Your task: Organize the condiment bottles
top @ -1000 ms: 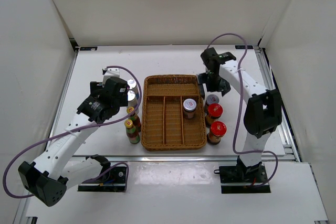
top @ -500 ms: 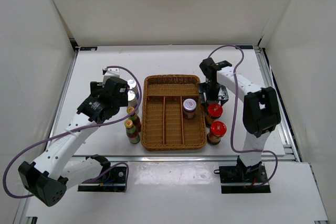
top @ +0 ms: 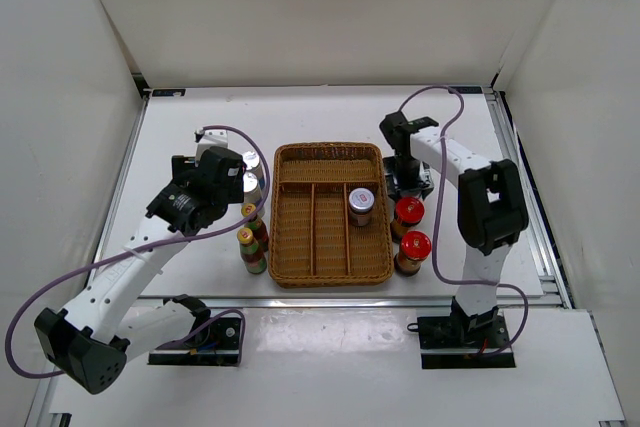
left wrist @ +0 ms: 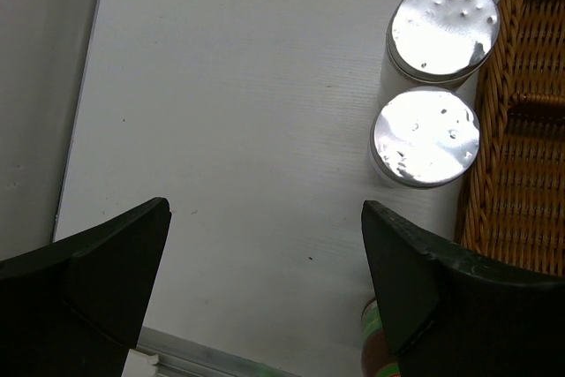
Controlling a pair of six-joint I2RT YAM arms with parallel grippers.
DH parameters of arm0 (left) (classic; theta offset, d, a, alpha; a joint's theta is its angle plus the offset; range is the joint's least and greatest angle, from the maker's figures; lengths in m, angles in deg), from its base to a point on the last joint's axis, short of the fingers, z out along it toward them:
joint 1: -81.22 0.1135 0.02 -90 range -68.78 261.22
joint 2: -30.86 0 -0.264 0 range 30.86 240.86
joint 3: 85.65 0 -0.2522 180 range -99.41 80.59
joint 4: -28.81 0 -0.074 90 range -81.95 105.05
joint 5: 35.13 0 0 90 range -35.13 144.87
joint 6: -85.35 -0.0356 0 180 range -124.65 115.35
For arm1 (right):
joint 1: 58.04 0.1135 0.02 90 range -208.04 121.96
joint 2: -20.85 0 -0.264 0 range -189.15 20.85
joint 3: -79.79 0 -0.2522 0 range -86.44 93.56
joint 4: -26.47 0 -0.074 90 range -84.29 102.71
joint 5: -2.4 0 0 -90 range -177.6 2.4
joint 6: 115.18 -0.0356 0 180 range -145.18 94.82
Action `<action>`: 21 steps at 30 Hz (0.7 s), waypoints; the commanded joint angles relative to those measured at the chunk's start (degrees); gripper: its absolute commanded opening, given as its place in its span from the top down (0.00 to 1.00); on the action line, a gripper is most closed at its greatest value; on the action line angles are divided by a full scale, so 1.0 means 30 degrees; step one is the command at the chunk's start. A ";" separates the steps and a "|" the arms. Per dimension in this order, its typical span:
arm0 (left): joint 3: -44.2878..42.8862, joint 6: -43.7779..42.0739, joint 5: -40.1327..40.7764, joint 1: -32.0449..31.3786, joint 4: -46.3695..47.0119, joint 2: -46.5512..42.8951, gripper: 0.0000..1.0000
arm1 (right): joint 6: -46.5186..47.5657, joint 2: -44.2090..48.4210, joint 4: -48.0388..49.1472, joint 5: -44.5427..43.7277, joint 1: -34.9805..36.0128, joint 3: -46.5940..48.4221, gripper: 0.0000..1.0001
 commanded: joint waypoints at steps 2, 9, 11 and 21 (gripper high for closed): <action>0.0261 -0.0113 0.0015 -0.0080 0.0225 -0.0565 0.00 | -0.0338 0.2617 0.0285 -0.2555 -0.0124 0.1710 0.63; 0.0263 0.0063 -0.0161 -0.0080 0.0225 -0.0389 0.00 | 0.0277 0.3882 -0.0123 -0.3642 0.0137 0.4492 0.87; 0.0263 0.0063 -0.0161 -0.0256 0.0225 -0.0389 0.00 | 0.0511 0.4465 -0.0709 -0.3468 0.0458 0.5137 0.92; 0.0263 -0.0318 0.0454 -0.1047 0.0401 -0.0389 0.00 | 0.1214 0.7803 -0.2906 0.0837 0.4794 0.5876 1.00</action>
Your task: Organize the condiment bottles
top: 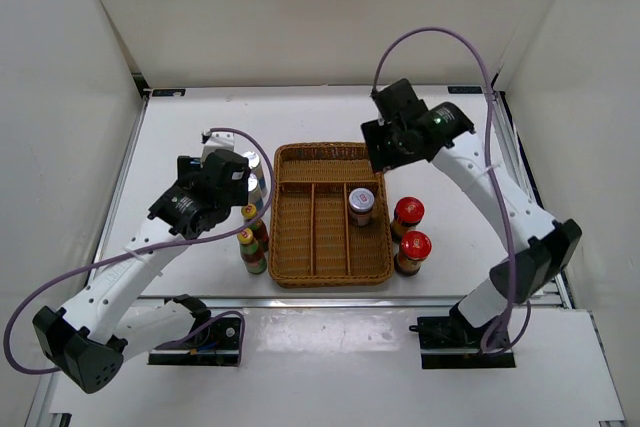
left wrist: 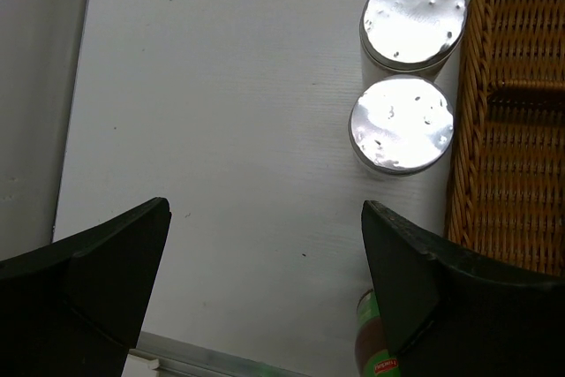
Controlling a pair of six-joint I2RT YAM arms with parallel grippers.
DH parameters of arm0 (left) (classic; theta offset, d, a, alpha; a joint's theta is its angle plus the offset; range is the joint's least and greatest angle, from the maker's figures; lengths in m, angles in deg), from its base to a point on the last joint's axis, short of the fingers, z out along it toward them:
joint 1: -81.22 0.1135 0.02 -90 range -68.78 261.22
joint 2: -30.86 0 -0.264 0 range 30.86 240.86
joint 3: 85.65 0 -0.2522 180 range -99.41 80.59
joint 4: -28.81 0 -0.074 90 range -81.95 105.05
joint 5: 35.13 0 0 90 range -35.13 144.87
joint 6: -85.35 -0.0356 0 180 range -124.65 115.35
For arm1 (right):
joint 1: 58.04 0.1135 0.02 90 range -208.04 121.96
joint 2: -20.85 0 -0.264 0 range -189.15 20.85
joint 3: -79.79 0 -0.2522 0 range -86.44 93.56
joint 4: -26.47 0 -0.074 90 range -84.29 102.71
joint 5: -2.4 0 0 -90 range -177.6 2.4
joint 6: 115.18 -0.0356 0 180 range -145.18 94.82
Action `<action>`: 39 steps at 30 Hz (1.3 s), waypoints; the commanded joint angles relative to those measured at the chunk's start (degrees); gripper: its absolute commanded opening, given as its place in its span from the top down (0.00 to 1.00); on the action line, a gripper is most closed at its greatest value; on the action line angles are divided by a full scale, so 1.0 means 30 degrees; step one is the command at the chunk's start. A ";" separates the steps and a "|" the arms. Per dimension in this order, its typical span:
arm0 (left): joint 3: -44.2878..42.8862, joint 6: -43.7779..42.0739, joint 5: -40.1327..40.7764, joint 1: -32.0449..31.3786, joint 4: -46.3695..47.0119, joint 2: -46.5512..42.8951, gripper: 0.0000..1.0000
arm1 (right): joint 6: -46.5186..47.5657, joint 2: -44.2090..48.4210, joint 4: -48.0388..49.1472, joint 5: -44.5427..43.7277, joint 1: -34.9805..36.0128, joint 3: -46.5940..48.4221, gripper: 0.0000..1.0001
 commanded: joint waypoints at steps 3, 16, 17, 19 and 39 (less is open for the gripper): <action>0.0393 0.0040 0.0411 -0.0173 0.0379 -0.0287 0.00 | -0.0011 0.2752 -0.1110 0.2986 0.2134 -0.0965 1.00; 0.0747 0.0216 0.0411 -0.0349 0.0379 -0.0287 0.00 | 0.0165 0.5014 0.2051 0.5539 0.3455 -0.8116 1.00; 0.0747 0.0216 0.0411 -0.0349 0.0379 -0.0287 0.00 | 0.0165 0.4782 0.2605 0.5539 0.3455 -0.8641 1.00; 0.0747 0.0216 0.0586 -0.0349 0.0379 -0.0287 0.00 | 0.0339 0.4548 0.3077 0.5365 0.3455 -0.9171 1.00; 0.0571 -0.0136 0.0762 -0.0525 0.0379 -0.0287 0.00 | 0.2536 0.0122 0.4984 0.5568 0.3455 -1.0814 0.66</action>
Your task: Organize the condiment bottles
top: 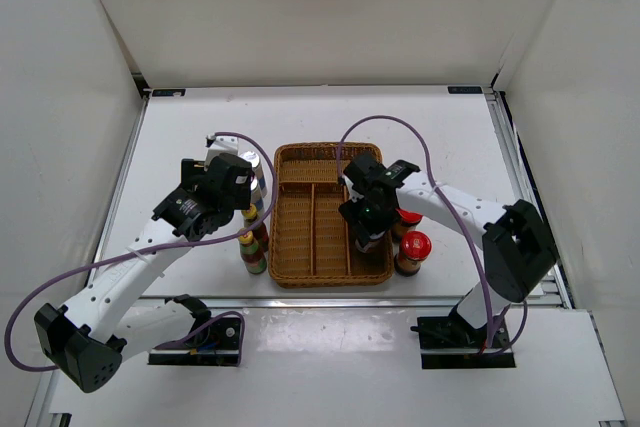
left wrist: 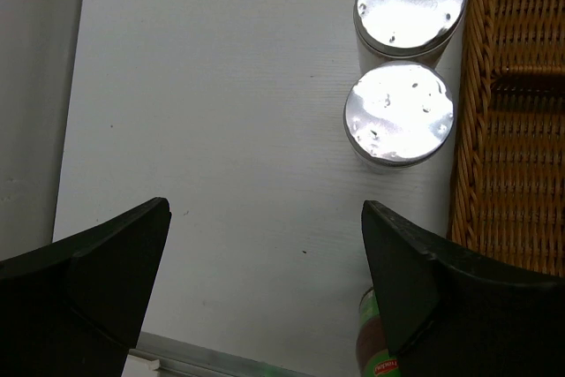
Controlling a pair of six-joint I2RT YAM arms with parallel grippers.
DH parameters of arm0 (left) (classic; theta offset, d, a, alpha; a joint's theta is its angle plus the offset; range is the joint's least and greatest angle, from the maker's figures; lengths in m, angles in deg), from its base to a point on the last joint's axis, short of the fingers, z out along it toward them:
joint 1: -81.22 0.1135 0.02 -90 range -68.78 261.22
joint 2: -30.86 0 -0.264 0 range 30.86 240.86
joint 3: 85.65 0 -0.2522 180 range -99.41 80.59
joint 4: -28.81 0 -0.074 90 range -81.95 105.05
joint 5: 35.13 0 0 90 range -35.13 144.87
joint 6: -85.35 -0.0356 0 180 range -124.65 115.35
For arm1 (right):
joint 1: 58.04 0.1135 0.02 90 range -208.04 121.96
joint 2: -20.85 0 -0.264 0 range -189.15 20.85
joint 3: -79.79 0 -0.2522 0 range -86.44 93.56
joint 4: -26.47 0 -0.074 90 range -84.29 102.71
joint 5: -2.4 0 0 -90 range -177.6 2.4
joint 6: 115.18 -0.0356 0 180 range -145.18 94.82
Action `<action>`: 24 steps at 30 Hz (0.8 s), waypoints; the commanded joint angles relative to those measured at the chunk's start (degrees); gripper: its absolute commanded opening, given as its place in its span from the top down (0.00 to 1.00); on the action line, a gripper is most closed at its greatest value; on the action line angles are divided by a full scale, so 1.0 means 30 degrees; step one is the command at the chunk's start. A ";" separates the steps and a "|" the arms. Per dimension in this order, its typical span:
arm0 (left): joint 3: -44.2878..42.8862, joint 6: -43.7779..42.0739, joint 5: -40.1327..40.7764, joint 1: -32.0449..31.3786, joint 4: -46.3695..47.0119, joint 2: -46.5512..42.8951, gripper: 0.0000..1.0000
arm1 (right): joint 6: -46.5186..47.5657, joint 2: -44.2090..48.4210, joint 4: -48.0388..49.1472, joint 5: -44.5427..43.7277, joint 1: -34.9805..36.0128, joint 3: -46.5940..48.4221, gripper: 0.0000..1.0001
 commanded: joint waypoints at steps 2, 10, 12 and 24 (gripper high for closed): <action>-0.0063 -0.0121 0.0580 -0.0182 0.0117 -0.0287 0.00 | 0.0796 -0.0359 0.0518 0.0228 0.0089 0.0158 0.57; -0.0063 -0.0121 0.0580 -0.0182 0.0117 -0.0287 0.00 | 0.0446 -0.1006 -0.1646 -0.0358 0.0646 0.1826 0.24; -0.0063 -0.0121 0.0580 -0.0182 0.0117 -0.0287 0.00 | 0.0446 -0.0742 -0.2087 -0.0358 0.0646 0.2295 0.16; -0.0239 -0.0121 0.0580 -0.0182 -0.0059 0.0062 0.00 | -0.2511 0.2949 -0.5164 -0.6829 0.0124 0.6984 0.00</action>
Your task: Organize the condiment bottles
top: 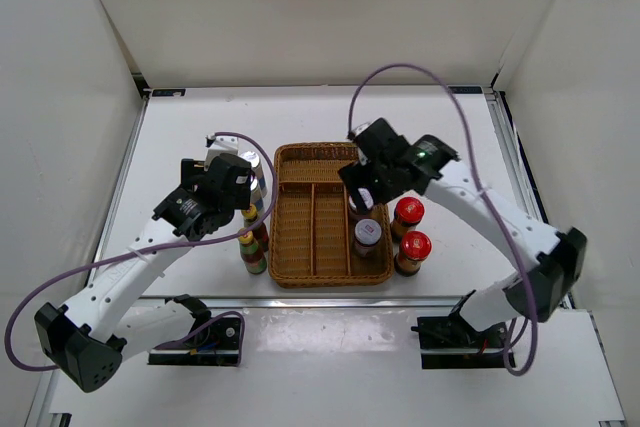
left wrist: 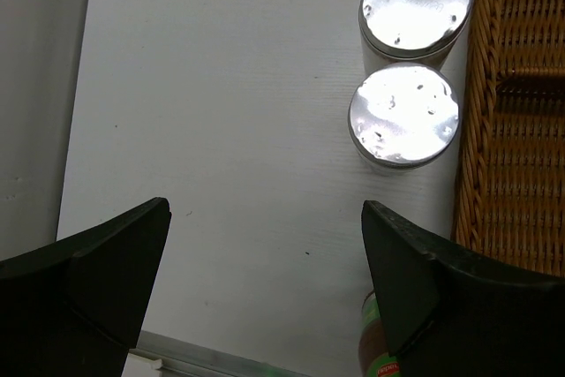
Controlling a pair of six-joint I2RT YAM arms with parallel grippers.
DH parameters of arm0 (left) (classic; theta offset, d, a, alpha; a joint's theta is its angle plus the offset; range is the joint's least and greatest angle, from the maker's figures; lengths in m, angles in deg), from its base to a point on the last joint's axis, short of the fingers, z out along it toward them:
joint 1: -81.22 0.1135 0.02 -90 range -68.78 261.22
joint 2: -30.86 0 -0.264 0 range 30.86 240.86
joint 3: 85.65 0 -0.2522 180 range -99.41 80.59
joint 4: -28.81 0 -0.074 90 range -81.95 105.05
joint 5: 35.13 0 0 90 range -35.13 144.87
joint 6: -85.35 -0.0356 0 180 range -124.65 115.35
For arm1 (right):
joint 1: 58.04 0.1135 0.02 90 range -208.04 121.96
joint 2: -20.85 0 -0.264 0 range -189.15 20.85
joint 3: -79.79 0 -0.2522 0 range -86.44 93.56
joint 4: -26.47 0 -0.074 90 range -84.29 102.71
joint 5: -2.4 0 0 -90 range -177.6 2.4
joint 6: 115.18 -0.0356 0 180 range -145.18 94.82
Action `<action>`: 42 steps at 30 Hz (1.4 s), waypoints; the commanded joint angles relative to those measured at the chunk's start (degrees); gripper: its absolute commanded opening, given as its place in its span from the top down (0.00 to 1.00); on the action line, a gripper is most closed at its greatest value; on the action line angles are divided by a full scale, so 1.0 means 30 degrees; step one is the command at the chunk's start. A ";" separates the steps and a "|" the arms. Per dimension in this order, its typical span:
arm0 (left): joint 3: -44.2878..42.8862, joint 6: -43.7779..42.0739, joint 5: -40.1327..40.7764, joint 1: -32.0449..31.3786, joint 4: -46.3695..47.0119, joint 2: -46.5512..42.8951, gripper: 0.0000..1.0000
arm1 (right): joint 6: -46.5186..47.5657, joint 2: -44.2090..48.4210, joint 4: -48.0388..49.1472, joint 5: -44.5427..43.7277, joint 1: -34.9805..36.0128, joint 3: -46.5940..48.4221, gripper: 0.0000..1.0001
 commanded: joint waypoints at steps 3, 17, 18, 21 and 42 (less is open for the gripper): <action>-0.0239 0.0069 -0.0010 -0.0080 -0.0044 0.0035 0.00 | -0.1755 0.0983 -0.1778 -0.3512 -0.2173 0.1157 0.00; -0.0414 -0.0105 0.0340 -0.0432 0.0130 0.0211 0.00 | -0.2520 -0.0220 -0.1282 0.0149 -0.6045 -0.1565 0.00; -0.0240 -0.0107 0.0340 -0.0432 0.0131 0.0037 0.00 | -0.2520 -0.0394 -0.1108 0.0150 -0.6045 -0.1829 0.00; -0.0239 -0.0107 0.0340 -0.0432 0.0131 0.0035 0.00 | -0.2520 -0.0396 -0.0902 0.0353 -0.6045 -0.3029 0.00; -0.0063 -0.0282 0.0721 -0.0432 0.0307 -0.0141 0.00 | -0.1701 -0.1189 0.1735 0.0622 -0.6045 -0.3769 0.53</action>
